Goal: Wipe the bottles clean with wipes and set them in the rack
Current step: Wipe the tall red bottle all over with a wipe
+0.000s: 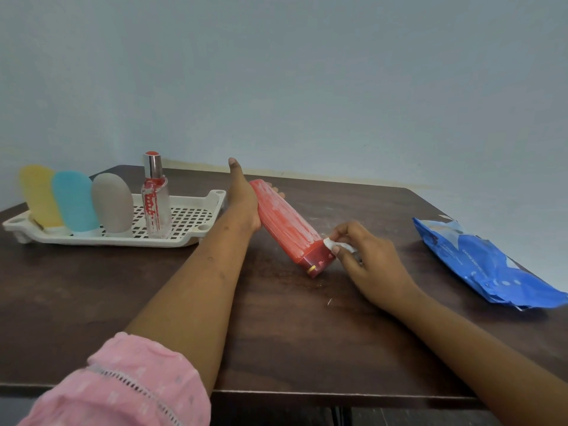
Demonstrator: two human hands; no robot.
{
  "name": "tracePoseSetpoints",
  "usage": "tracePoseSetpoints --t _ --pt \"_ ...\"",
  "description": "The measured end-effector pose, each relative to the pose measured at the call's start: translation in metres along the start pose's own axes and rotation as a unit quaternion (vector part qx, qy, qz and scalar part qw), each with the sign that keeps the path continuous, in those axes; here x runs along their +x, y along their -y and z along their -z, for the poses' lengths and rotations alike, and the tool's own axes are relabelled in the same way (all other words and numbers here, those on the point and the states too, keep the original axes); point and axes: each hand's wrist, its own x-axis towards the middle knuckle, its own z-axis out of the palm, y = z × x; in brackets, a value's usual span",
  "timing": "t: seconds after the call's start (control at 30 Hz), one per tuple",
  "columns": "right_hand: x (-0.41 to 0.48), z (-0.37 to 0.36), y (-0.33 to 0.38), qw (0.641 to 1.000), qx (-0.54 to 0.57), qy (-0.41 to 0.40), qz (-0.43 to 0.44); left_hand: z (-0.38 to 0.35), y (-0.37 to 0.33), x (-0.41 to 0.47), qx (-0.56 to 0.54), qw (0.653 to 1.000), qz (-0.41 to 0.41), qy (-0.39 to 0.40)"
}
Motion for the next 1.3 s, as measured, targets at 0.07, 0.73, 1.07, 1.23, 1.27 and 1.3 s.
tracePoseSetpoints --t 0.07,0.73,1.07,1.23,1.27,1.3 --pt "0.001 0.0 -0.002 1.0 0.011 0.018 -0.013 0.0 0.0 -0.002 -0.004 1.0 -0.003 0.017" --pt "-0.004 0.007 -0.003 0.991 0.117 -0.054 -0.038 0.0 0.001 -0.003 -0.019 0.994 -0.075 0.074" --pt "-0.007 0.008 0.003 0.995 0.089 -0.048 0.004 0.002 0.001 -0.006 -0.042 0.995 -0.066 0.066" --pt "-0.001 0.006 -0.008 0.983 0.155 -0.014 -0.095 0.004 0.001 -0.01 -0.127 0.98 -0.092 0.12" --pt "-0.002 0.006 -0.008 0.97 0.215 -0.002 -0.115 0.004 0.001 -0.011 -0.134 0.977 -0.098 0.132" --pt "-0.003 0.007 -0.007 0.954 0.27 0.008 -0.13 0.004 0.0 -0.012 -0.138 0.975 -0.103 0.142"
